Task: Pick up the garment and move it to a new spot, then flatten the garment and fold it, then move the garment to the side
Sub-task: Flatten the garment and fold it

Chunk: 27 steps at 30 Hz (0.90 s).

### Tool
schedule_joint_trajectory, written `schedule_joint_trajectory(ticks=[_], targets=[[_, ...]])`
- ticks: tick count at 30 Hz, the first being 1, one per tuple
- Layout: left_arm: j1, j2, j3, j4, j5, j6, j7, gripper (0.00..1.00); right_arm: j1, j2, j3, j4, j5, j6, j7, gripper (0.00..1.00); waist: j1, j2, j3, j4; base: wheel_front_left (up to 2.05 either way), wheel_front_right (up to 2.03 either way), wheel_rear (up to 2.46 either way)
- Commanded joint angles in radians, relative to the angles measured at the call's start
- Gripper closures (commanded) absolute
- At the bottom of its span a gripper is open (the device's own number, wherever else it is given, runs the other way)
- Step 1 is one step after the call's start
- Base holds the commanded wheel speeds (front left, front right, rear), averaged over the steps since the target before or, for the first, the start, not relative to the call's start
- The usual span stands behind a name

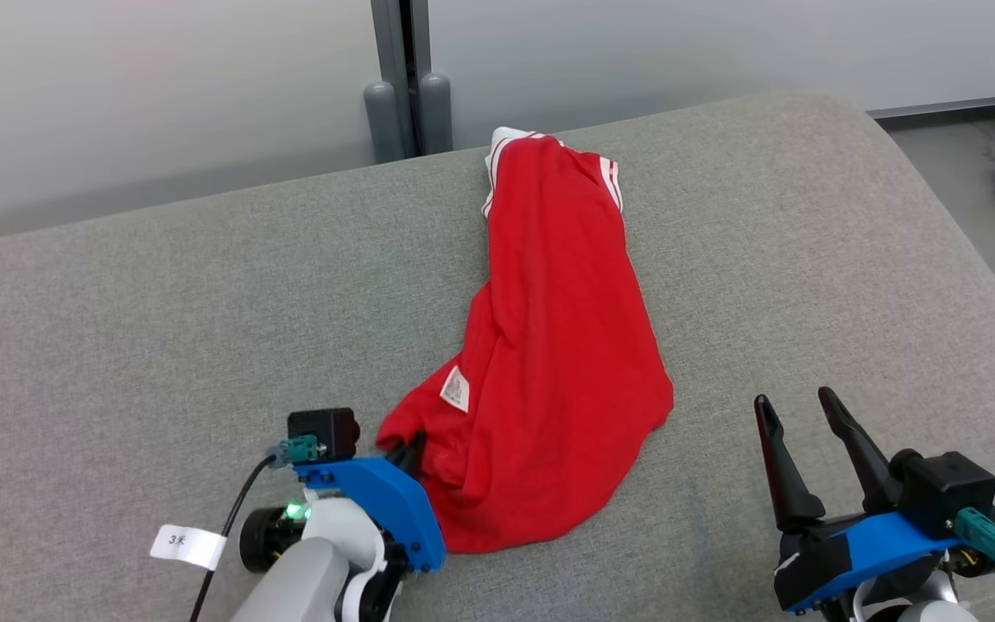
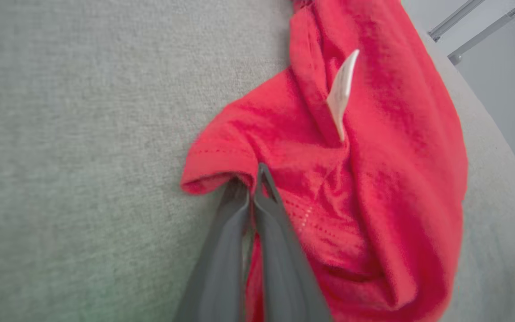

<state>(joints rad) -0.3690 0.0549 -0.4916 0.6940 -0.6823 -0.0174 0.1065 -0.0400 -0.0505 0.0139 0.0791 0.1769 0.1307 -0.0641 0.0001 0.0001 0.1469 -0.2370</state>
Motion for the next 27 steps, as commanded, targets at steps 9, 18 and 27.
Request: schedule_joint_trajectory(ticks=[9,18,27], targets=[[-0.109,0.056,0.053,-0.014,0.045,0.040,-0.168,1.00,-0.020,0.000,0.026,0.000,-0.012,0.000,-0.016,0.00,-0.0001,-0.0001,0.014,0.028,0.00,0.00,0.00],[-0.264,0.225,0.106,-0.005,0.105,0.075,-0.211,1.00,-0.041,0.000,0.063,-0.006,-0.003,0.000,-0.022,0.00,-0.0001,-0.0001,0.063,0.014,0.00,0.00,0.00],[-0.403,0.414,0.108,0.040,0.160,0.046,-0.141,1.00,-0.085,0.000,0.117,0.018,0.022,0.000,-0.042,0.00,-0.0001,-0.0001,0.134,-0.038,0.00,0.00,0.00]])
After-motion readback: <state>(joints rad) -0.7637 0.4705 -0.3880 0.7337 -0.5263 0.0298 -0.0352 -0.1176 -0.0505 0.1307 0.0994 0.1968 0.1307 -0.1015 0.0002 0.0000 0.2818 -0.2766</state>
